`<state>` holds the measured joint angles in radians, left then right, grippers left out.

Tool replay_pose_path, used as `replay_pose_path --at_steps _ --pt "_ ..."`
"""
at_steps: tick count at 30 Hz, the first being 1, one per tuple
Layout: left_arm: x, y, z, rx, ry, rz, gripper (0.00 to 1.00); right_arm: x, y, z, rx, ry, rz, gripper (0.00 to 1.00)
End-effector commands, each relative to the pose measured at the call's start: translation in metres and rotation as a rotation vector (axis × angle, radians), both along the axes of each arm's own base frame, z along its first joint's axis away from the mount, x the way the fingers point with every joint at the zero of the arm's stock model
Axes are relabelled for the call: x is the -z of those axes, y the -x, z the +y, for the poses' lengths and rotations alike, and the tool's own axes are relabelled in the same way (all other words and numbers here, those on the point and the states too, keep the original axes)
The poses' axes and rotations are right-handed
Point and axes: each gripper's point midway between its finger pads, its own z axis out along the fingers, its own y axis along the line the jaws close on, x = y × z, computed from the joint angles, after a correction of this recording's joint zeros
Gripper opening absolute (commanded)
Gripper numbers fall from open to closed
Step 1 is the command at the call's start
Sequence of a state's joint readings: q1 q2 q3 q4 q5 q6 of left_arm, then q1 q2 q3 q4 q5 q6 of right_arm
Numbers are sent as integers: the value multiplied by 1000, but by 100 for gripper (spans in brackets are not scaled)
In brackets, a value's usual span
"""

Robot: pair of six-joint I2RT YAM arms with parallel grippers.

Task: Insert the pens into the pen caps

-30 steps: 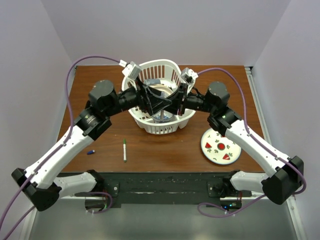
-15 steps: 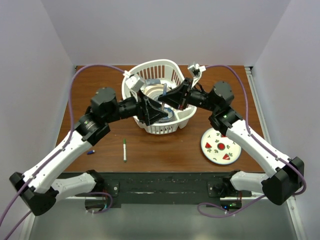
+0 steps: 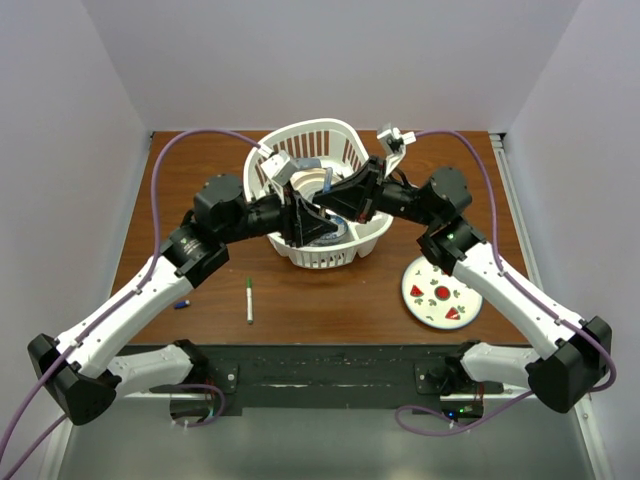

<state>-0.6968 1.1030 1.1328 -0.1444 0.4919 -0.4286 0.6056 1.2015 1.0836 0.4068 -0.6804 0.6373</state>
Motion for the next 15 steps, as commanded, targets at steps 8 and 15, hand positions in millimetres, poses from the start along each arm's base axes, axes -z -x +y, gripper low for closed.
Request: replay_pose_path --at_steps 8,15 --pt "-21 20 -13 150 124 -102 0 -17 11 -1 9 -13 -36 0" --pt "-10 23 -8 142 115 -101 0 -29 5 -7 69 -12 -40 35"
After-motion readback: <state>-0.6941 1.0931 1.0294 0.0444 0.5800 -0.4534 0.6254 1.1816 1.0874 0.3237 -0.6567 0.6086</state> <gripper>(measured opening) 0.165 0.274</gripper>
